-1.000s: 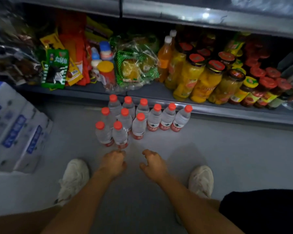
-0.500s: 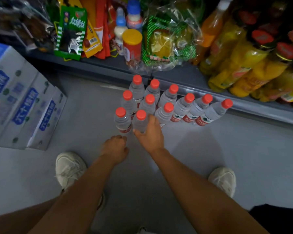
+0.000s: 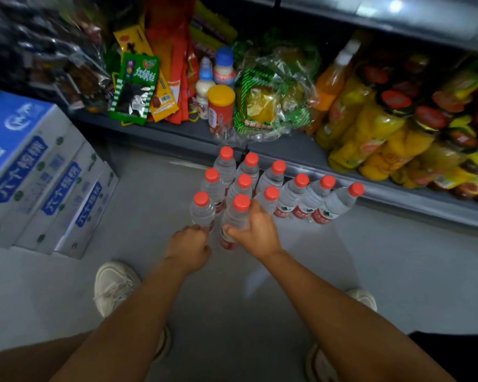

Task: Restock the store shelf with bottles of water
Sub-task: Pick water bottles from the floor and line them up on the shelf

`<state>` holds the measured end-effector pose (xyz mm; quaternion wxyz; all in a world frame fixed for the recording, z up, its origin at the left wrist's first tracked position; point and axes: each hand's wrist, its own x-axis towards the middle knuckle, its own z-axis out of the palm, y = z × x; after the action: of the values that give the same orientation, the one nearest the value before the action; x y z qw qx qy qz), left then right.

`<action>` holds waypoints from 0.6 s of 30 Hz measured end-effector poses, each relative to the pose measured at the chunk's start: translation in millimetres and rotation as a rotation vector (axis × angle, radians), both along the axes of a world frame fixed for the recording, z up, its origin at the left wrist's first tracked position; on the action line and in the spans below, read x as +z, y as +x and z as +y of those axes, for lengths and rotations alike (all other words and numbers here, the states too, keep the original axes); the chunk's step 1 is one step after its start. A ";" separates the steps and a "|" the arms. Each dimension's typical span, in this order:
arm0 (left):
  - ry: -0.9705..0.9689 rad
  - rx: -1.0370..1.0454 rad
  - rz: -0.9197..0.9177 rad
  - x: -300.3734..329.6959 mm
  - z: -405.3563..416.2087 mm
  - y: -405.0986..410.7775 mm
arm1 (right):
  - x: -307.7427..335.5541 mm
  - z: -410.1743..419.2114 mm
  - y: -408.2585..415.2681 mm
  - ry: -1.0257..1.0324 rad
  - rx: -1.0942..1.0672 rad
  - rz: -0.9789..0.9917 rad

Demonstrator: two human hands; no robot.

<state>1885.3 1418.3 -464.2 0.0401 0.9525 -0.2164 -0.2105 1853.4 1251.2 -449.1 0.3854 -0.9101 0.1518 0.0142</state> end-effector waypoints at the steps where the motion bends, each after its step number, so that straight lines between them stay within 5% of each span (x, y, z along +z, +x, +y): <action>1: -0.014 -0.006 -0.014 10.3 -2.0 -0.5 | 13.1 -3.0 -2.7 0.009 0.011 -0.018; 18: -0.309 -0.166 -0.545 283.9 -72.7 45.3 | 320.5 -87.9 -1.4 -0.052 0.116 -0.473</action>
<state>1930.6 1345.6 -180.3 0.1074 0.9356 -0.3253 0.0851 1852.0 1163.3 -128.6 0.3851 -0.9049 0.0052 -0.1814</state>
